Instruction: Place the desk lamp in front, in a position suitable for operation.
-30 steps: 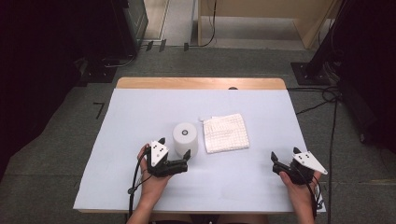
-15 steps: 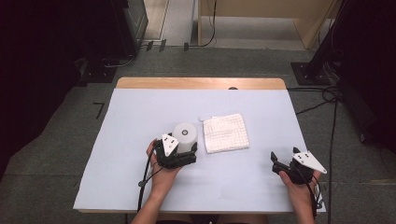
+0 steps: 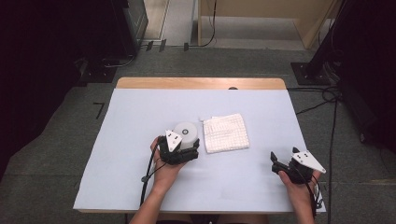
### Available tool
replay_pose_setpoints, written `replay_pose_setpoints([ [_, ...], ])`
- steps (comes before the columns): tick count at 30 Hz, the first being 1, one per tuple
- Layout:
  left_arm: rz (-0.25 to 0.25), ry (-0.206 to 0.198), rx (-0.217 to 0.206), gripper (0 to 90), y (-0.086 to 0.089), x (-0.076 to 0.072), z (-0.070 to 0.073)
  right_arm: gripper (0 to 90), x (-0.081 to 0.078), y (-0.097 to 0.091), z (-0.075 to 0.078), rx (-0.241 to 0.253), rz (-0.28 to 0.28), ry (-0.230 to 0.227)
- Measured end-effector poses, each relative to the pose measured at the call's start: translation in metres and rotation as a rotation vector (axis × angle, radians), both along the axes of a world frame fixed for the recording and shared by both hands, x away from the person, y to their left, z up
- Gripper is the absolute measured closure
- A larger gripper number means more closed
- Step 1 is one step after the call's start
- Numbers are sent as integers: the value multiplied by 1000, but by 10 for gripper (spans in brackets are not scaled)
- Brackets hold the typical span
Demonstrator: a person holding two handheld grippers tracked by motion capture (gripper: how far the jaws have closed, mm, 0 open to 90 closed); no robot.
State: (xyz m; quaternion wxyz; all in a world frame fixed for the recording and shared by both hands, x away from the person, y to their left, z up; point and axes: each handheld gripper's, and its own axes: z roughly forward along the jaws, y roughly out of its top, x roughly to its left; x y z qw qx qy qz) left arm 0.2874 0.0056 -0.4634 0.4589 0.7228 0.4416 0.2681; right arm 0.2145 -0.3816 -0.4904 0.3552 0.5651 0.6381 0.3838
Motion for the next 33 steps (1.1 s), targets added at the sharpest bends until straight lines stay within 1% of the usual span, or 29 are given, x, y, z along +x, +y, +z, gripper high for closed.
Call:
replay_pose_setpoints([
  [2,1,-1,-3,83,1,0,0,156,0,0,0,1,1,-3],
  [5,4,14,-30,86,5,1,2,156,0,0,0,0,4,-5],
  [7,13,22,-37,87,9,2,3,156,0,0,0,-2,2,-5],
  [9,15,20,-22,87,11,2,3,156,-1,1,0,-1,-2,-5],
  [11,3,16,-7,87,13,0,4,156,0,1,0,-2,0,-5],
  [13,-7,11,6,88,17,-4,6,156,0,0,0,1,-1,-5],
  [15,-13,12,-19,88,23,-9,9,156,0,0,0,2,-2,-5],
  [17,-30,10,-30,88,29,-13,11,156,0,0,0,1,-4,-5],
  [18,-43,7,-30,88,31,-16,12,156,0,0,0,1,-4,-5],
  [19,-54,0,-16,87,35,-20,13,156,0,1,0,-1,-5,-5],
  [21,-72,-5,-3,88,40,-26,13,156,-1,1,0,-5,-8,-6],
  [23,-87,-11,-8,88,46,-33,14,156,-1,1,0,-8,-7,-5],
  [25,-107,-15,-13,88,53,-40,12,156,0,1,0,-14,-5,-5],
  [28,-113,-23,10,87,59,-47,6,156,0,2,0,-19,2,-1],
  [30,-118,-18,-6,87,63,-47,3,156,1,2,0,-20,1,5],
  [31,-120,-12,-17,87,65,-47,0,157,0,2,0,-19,-2,-2],
  [32,-125,-16,-23,87,66,-47,-1,157,0,2,0,-19,-2,-2],
  [33,-133,-22,-17,87,66,-47,-1,157,0,2,0,-22,-4,-4],
])
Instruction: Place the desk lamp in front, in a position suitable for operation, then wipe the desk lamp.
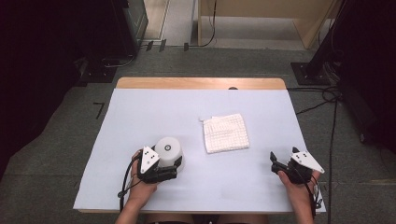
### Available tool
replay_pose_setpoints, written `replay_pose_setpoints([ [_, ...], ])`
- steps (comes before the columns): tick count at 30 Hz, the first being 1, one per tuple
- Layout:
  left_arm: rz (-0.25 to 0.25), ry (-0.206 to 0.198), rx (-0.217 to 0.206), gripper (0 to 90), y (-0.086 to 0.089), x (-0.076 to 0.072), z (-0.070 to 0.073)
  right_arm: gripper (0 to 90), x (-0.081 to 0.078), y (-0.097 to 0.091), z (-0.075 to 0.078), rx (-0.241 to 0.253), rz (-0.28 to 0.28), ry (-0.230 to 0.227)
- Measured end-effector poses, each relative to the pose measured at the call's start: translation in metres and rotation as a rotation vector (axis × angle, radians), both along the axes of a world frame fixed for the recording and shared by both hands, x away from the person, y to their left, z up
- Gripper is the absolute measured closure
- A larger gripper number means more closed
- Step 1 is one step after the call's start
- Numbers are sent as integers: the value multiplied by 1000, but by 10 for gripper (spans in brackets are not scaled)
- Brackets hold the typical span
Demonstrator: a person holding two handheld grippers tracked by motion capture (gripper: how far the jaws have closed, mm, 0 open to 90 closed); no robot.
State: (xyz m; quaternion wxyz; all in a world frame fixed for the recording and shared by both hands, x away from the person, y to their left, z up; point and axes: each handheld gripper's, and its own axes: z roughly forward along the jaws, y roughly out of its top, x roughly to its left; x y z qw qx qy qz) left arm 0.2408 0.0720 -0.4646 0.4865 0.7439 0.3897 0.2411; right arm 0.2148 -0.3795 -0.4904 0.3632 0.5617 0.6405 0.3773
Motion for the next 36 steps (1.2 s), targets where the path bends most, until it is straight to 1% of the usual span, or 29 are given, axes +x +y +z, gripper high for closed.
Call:
replay_pose_setpoints([
  [2,0,-12,17,87,-1,-1,-1,157,0,0,0,0,-1,-2],
  [3,-1,-16,16,86,-1,-1,-1,157,0,0,0,-1,-3,-3],
  [6,0,-21,-11,81,0,-1,-3,157,-2,1,1,-1,-11,-21],
  [7,0,-21,-11,78,0,-1,-3,157,-2,1,1,-1,-11,-21],
  [8,-1,-21,-20,75,1,-2,-4,157,-2,1,2,12,-20,-23],
  [10,-5,-35,-22,71,1,-2,-3,157,-2,1,2,19,-22,-26],
  [11,-6,-36,-30,41,2,-2,-2,155,-1,2,3,16,-16,-32],
  [12,-8,-31,-53,24,5,-2,-1,153,-1,3,3,19,-19,-28],
  [13,-11,-27,-75,11,7,-2,0,148,-1,4,4,26,-15,-32],
  [14,-12,-30,-88,0,9,-2,1,147,-1,7,6,89,-1,-41],
  [15,-11,-35,-86,0,10,-2,2,147,0,9,9,108,7,-52],
  [16,-10,-38,-77,0,11,-2,2,147,0,9,9,108,7,-52],
  [18,-15,-35,-78,0,12,-3,3,138,2,16,13,83,20,-59],
  [19,-15,-36,-74,0,12,-4,3,134,3,21,17,86,35,-60],
  [20,-13,-47,-76,0,12,-5,3,130,7,28,23,93,61,-75],
  [21,-13,-47,-76,0,12,-5,3,130,7,28,23,93,61,-75],
  [23,-10,-44,-96,0,13,-7,3,130,11,36,29,90,72,-86],
  [24,-10,-46,-113,0,14,-8,2,127,13,41,32,100,75,-93],
  [25,-16,-53,-112,0,14,-8,2,125,17,48,37,118,75,-101],
  [26,-14,-58,-106,0,14,-9,1,121,26,61,44,138,89,-120],
  [27,-14,-58,-111,0,15,-10,1,109,30,67,46,132,98,-123],
  [28,-15,-54,-122,0,15,-11,0,91,35,74,49,113,105,-119],
  [29,-15,-54,-122,0,15,-11,0,91,35,74,49,113,105,-119],
  [30,-19,-56,-124,0,16,-12,0,68,48,91,55,111,98,-76],
  [31,-22,-64,-127,0,16,-12,-1,68,48,91,55,111,98,-76],
  [32,-28,-68,-127,0,17,-13,0,68,52,95,57,108,94,-69],
  [33,-29,-72,-128,0,17,-13,0,69,58,103,60,95,107,-59],
  [34,-27,-72,-134,0,18,-13,1,69,66,113,64,62,135,-31],
  [36,-35,-69,-149,0,20,-13,2,69,69,116,65,61,137,-20],
])
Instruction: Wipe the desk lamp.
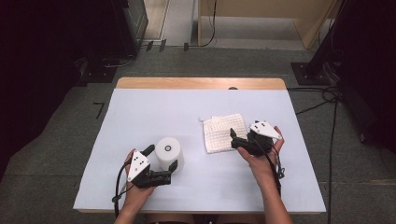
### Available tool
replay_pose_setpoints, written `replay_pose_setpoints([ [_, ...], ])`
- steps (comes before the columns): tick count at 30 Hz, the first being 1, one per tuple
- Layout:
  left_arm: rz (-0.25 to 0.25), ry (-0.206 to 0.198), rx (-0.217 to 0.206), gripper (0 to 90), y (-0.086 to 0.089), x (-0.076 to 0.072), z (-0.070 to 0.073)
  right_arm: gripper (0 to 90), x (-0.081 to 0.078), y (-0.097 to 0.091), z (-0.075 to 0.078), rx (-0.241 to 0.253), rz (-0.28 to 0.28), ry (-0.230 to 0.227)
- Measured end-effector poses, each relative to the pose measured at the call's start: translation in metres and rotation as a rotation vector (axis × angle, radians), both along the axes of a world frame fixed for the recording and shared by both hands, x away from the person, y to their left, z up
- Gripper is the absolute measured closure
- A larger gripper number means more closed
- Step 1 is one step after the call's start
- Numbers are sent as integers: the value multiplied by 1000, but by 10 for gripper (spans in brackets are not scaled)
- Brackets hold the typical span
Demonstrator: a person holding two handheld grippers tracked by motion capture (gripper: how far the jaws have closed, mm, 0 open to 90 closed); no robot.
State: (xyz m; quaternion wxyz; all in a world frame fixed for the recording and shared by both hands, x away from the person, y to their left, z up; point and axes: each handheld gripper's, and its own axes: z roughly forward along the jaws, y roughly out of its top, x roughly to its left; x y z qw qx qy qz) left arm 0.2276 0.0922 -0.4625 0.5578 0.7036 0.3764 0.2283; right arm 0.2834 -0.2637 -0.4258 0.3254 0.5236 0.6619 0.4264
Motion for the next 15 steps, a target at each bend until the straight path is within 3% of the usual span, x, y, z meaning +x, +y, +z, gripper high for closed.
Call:
replay_pose_setpoints([
  [2,-11,1,7,0,2,2,1,71,6,5,0,-1,8,-2],
  [4,-15,29,-4,0,5,3,2,71,13,9,-4,-7,12,21],
  [10,-40,51,-20,0,12,5,2,71,39,20,-27,-103,11,148],
  [12,-54,46,-42,0,11,4,3,70,49,21,-32,-77,1,190],
  [15,-62,35,-28,0,9,2,4,68,57,20,-36,-28,-1,223],
])
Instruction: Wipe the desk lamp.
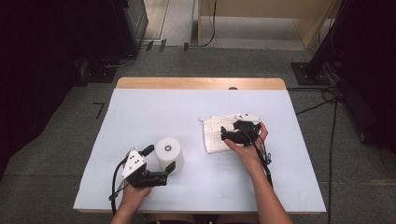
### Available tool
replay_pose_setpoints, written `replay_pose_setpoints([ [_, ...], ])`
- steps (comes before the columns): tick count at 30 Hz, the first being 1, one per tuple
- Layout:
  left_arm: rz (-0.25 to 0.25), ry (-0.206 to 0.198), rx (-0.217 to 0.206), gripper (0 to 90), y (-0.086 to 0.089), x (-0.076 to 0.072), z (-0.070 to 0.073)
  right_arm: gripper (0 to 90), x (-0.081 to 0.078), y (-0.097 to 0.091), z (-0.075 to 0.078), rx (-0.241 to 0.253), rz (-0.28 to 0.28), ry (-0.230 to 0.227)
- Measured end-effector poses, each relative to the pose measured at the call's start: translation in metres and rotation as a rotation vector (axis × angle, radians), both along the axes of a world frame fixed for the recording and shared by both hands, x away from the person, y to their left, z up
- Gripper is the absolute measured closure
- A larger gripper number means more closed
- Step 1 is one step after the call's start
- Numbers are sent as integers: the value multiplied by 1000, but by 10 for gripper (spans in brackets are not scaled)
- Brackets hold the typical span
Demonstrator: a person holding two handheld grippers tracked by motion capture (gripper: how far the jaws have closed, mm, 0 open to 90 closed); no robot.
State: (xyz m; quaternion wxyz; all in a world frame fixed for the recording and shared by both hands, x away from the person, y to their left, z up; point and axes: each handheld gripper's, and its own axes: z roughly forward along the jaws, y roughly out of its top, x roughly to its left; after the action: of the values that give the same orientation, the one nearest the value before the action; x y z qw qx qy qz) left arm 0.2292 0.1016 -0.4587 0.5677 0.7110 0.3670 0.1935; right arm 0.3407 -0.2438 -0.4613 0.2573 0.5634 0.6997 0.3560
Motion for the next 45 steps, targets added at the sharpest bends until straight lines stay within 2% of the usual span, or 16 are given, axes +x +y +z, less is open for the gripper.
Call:
replay_pose_setpoints([
  [6,7,1,-9,0,2,1,-1,67,8,-2,-10,19,-29,33],
  [7,7,9,-24,0,4,2,-1,67,9,-1,-12,-7,-33,35],
  [8,6,5,-19,0,4,2,-1,72,10,-1,-16,-78,-69,46],
  [9,8,7,-15,0,4,2,-1,71,11,-2,-17,-82,-72,52],
  [12,0,11,-23,0,3,2,-1,40,14,-6,-24,-75,-59,105],
  [15,-20,-12,-20,0,1,-1,0,2,19,-9,-35,-49,-48,202],
  [21,-13,-5,-15,0,3,1,0,13,18,-13,-35,-37,-30,216],
  [23,-8,0,-24,0,3,1,0,89,16,-13,-34,-32,-31,199],
  [27,-1,5,-22,0,4,2,0,366,9,-11,-33,-11,27,139],
  [29,-7,2,-20,0,3,1,0,594,7,-14,-31,0,40,128],
  [31,-11,-5,-9,0,2,0,0,782,6,-18,-32,63,39,126],
  [34,-11,3,-23,0,2,0,0,821,3,-20,-28,77,64,113],
  [38,-14,-9,-6,0,1,1,0,822,-15,-22,1,101,57,-30],
  [40,-13,0,-23,0,2,1,0,821,-29,-25,22,63,25,-135],
  [42,-5,-4,-13,0,2,1,0,819,-42,-25,40,-3,-19,-205],
  [45,2,3,-26,0,3,2,1,814,-61,-16,56,-126,-8,-250],
])
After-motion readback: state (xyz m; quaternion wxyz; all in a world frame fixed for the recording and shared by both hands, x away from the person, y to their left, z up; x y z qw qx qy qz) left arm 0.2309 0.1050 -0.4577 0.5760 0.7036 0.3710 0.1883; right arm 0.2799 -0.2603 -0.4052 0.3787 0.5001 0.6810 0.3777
